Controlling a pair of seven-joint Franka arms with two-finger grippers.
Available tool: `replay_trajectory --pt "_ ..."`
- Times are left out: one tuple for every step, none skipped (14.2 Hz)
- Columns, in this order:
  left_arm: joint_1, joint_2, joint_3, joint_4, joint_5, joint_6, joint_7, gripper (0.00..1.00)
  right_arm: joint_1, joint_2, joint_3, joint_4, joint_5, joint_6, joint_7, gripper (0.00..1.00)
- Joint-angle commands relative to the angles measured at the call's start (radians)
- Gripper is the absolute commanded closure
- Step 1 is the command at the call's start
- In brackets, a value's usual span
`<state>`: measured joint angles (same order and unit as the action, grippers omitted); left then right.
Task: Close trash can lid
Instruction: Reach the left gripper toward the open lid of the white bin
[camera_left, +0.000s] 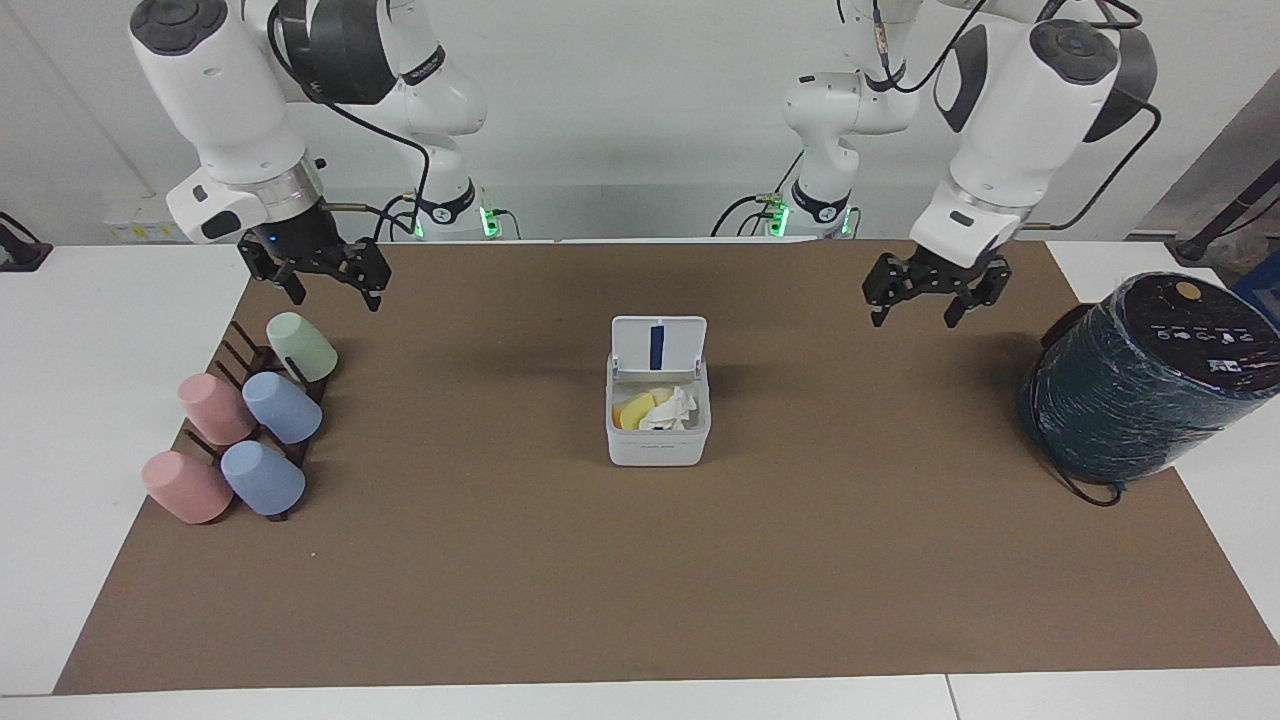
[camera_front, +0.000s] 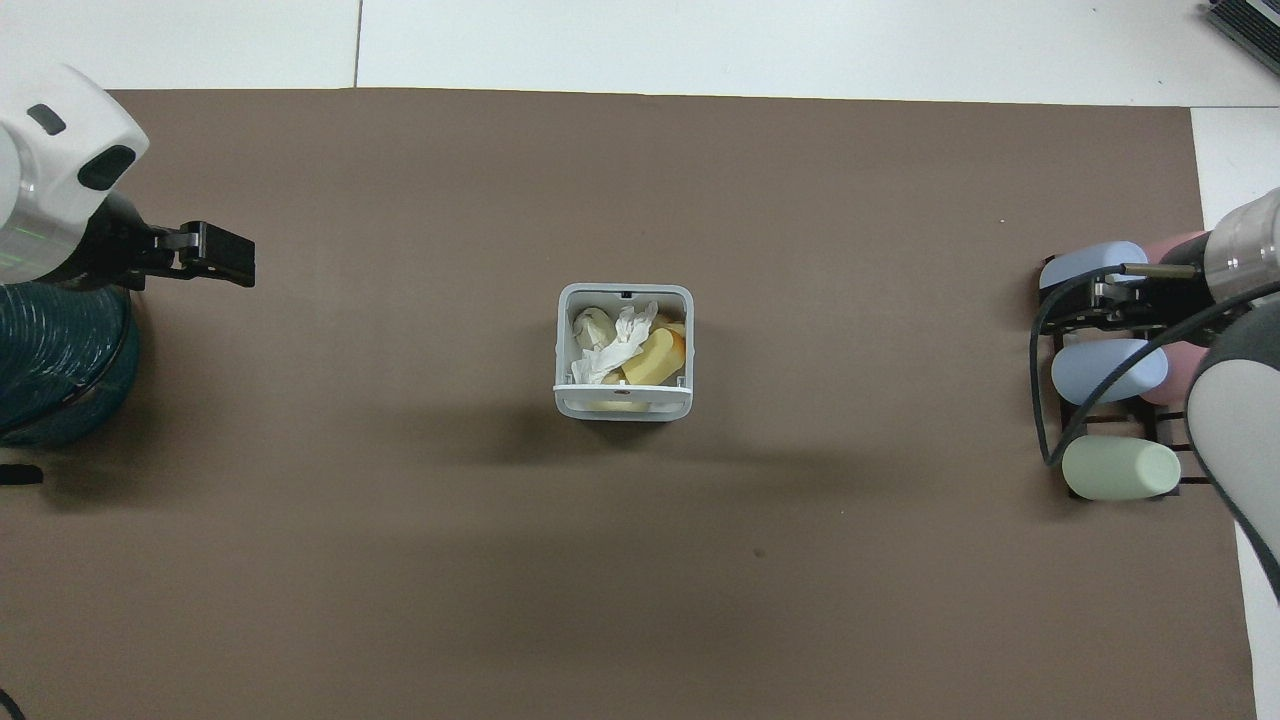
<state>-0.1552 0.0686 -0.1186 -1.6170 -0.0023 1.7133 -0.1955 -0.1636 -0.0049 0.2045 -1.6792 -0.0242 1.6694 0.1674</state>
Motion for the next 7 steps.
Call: replay_trajectory --pt "-0.111 -0.088 0.011 -0.136 0.007 0.046 -0.152 0.00 -0.013 -0.017 0.010 -0.016 0.006 0.000 0.006 0.00" --pt "-0.153 -0.105 0.010 -0.171 0.007 0.072 -0.207 0.00 -0.013 -0.017 0.010 -0.016 0.006 0.000 0.007 0.00" --pt "-0.194 -0.122 0.010 -0.210 0.001 0.090 -0.261 0.01 -0.013 -0.017 0.010 -0.016 0.006 0.000 0.006 0.00" --pt "-0.236 -0.140 0.010 -0.243 -0.024 0.112 -0.310 0.13 -0.013 -0.017 0.010 -0.016 0.006 0.000 0.007 0.00" --pt "-0.263 -0.156 0.010 -0.274 -0.045 0.133 -0.343 0.23 -0.013 -0.017 0.010 -0.016 0.006 -0.002 0.006 0.00" --pt "-0.299 -0.168 0.010 -0.303 -0.057 0.164 -0.375 0.32 -0.013 -0.017 0.010 -0.016 0.006 0.000 0.007 0.00" --pt "-0.326 -0.179 0.010 -0.331 -0.058 0.201 -0.413 0.41 -0.013 -0.017 0.010 -0.016 0.006 -0.002 0.006 0.00"
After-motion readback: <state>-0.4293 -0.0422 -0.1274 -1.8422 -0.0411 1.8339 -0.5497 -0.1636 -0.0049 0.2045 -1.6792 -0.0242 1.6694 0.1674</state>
